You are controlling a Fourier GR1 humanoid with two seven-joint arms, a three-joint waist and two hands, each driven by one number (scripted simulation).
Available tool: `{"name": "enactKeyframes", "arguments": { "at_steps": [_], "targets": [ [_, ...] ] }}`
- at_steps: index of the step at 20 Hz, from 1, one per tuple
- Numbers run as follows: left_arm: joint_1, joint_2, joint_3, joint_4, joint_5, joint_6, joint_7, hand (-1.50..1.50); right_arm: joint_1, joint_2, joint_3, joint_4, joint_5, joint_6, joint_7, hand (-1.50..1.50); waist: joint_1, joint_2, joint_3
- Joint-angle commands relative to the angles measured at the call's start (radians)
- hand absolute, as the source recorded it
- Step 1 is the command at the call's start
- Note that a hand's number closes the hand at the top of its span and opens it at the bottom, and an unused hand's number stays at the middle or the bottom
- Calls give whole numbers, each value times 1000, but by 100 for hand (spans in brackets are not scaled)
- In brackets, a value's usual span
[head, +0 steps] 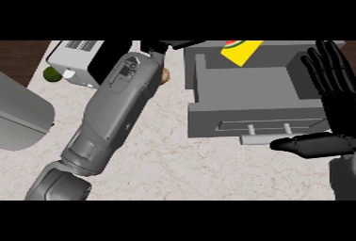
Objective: Pick up the cup, place it into the drawer and close the drawer
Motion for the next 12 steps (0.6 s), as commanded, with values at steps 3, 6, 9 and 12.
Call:
{"name": "enactKeyframes", "arguments": {
  "at_steps": [3,6,9,12],
  "targets": [
    [-110,-1,-142,171,112,121,81,150,-29,-17,-18,56,-27,34,-35,-150,-38,8,1],
    [-164,-1,-143,284,85,123,64,150,-54,-18,-18,27,-47,35,-12,-150,-61,18,1],
    [-159,-1,-189,335,105,82,94,150,-35,-29,-16,19,-58,60,-15,-150,-75,22,1],
    [-195,-1,-244,365,124,19,185,150,-87,-11,-7,70,-39,37,-31,-150,-86,27,2]
  ]
}}
